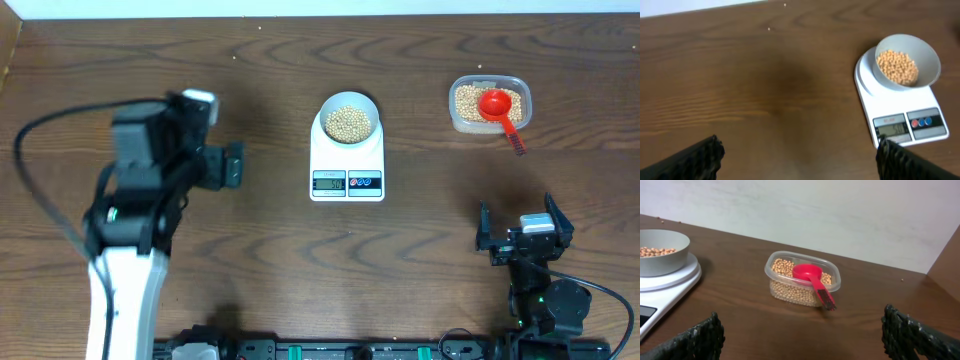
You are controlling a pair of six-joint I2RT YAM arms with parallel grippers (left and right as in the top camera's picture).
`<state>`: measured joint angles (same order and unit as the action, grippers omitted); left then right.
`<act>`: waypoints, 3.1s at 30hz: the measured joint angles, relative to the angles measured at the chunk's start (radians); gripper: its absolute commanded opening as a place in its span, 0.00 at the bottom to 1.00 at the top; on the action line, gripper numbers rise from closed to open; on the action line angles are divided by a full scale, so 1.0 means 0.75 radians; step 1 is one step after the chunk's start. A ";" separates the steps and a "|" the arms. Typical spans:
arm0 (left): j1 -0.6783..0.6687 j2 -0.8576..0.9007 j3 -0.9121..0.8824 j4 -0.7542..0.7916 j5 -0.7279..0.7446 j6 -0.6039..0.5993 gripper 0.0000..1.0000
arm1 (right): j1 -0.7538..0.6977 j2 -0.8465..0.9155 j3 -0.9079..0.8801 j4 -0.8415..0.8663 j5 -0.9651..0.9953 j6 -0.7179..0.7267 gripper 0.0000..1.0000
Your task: Scoop item into bowl and weigh 50g on scale
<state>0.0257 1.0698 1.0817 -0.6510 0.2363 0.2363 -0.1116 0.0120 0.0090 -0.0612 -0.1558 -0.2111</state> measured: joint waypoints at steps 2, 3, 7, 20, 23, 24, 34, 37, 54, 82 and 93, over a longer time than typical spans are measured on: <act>0.023 -0.115 -0.095 0.070 0.021 0.000 1.00 | 0.000 0.000 -0.001 0.000 0.000 0.000 0.99; 0.027 -0.184 -0.152 0.111 0.032 0.001 1.00 | 0.000 0.000 -0.001 0.001 0.000 0.000 0.99; 0.027 -0.420 -0.401 0.361 0.047 0.001 1.00 | 0.000 0.000 -0.001 0.001 0.001 0.001 0.99; -0.012 -0.973 -1.147 0.863 -0.018 0.001 1.00 | 0.000 -0.001 -0.001 0.000 0.001 0.001 0.99; -0.028 -1.100 -1.241 0.897 -0.057 0.001 1.00 | 0.000 -0.001 -0.001 0.001 0.000 0.001 0.99; -0.030 -1.138 -1.271 0.904 -0.070 0.001 1.00 | 0.000 0.000 -0.001 0.001 0.001 0.001 0.99; -0.033 -1.366 -1.425 0.862 -0.131 0.001 1.00 | 0.000 -0.001 -0.001 0.002 0.001 0.001 0.99; -0.037 -1.408 -1.423 0.844 -0.156 0.001 1.00 | 0.000 0.000 -0.001 0.001 0.000 0.001 0.99; -0.037 -1.412 -1.419 0.838 -0.185 -0.001 1.00 | 0.000 0.000 -0.001 0.001 0.000 0.000 0.99; -0.037 -1.412 -1.419 0.838 -0.185 -0.001 1.00 | 0.000 0.000 -0.001 0.001 0.001 0.000 0.99; -0.037 -1.412 -1.419 0.838 -0.185 -0.001 1.00 | 0.000 0.000 -0.001 0.001 0.000 0.001 0.99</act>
<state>-0.0021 0.0109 0.0174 -0.0227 0.0978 0.2359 -0.1116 0.0120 0.0086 -0.0608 -0.1558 -0.2108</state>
